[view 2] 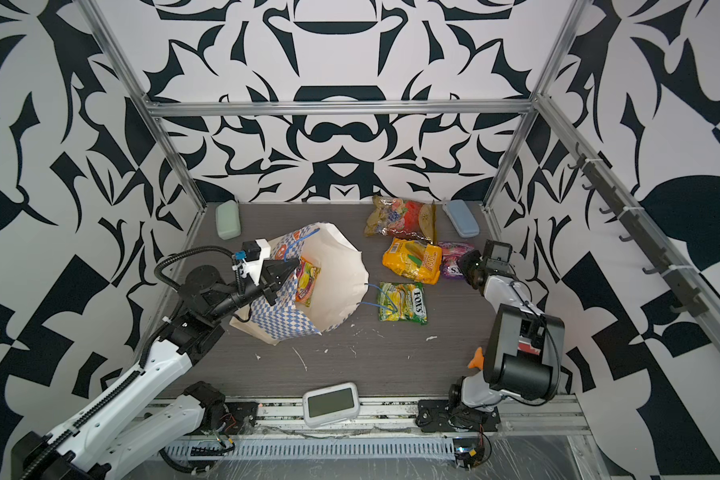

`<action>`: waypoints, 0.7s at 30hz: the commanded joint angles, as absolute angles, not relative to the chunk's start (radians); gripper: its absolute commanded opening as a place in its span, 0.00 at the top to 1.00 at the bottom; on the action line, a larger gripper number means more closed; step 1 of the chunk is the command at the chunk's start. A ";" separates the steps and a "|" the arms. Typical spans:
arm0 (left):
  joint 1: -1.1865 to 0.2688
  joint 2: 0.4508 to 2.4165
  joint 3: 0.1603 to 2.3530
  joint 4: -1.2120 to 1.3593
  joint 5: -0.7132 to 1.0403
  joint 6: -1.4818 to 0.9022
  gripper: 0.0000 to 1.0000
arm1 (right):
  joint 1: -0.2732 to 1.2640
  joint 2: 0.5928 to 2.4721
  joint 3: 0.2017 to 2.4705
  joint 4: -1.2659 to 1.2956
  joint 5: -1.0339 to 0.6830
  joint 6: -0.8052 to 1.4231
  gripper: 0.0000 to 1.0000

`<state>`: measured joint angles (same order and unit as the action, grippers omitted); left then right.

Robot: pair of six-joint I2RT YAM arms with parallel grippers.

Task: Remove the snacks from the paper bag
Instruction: 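Lower the purple Berries pack onto the table beside the yellow pack and release, then move the open right gripper back over the bag opening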

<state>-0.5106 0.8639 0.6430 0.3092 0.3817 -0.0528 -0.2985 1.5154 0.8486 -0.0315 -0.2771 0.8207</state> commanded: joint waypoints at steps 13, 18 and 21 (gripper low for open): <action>-0.512 0.864 0.664 0.300 0.323 -0.073 1.00 | -0.307 1.614 0.821 0.079 -0.238 0.778 0.50; -0.512 0.858 0.671 0.269 0.283 -0.075 1.00 | -0.313 1.618 0.823 0.107 -0.264 0.765 0.50; -0.512 0.850 0.679 0.260 0.262 -0.075 1.00 | -0.308 1.547 0.809 0.104 -0.291 0.735 0.53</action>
<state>-0.5106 0.8703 0.6453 0.2760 0.2867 -0.0639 -0.3080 1.6253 0.8154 0.0586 -0.2668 0.7738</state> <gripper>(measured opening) 0.045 0.478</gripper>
